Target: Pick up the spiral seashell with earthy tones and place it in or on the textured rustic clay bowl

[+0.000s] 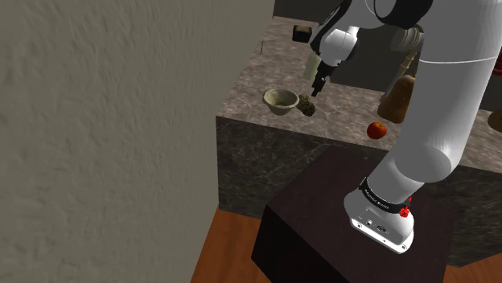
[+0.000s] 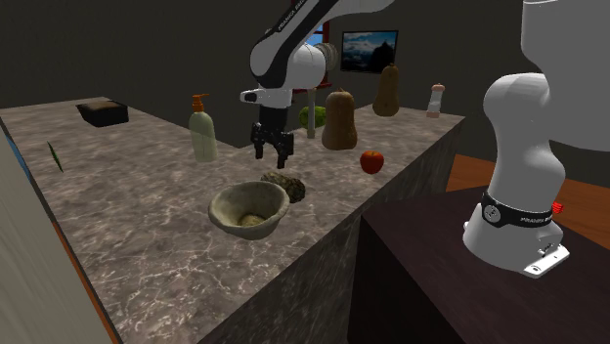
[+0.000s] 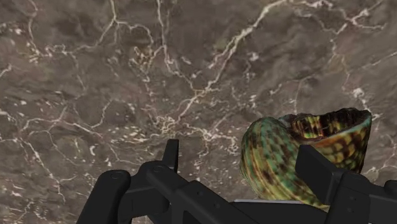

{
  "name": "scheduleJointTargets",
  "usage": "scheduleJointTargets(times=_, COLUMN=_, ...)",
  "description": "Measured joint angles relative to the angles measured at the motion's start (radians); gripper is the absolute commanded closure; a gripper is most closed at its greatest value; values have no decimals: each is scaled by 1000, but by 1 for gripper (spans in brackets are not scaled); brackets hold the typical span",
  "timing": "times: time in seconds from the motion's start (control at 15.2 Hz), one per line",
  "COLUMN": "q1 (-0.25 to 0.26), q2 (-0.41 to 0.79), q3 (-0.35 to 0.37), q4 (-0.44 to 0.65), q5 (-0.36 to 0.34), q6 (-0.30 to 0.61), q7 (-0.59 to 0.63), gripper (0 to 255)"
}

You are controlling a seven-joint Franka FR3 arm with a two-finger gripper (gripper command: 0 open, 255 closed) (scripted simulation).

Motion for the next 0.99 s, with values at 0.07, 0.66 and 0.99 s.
scheduleJointTargets(times=0.07, q1=0, q2=1, q3=1, q4=0, q5=1, q6=1, q7=-1, gripper=0)
scheduleJointTargets(times=0.66, q1=-1, q2=2, q3=1, q4=0, q5=2, q6=2, q7=-1, gripper=255)
scheduleJointTargets(times=0.99, q1=-1, q2=2, q3=1, q4=0, q5=2, q6=2, q7=-1, gripper=0)
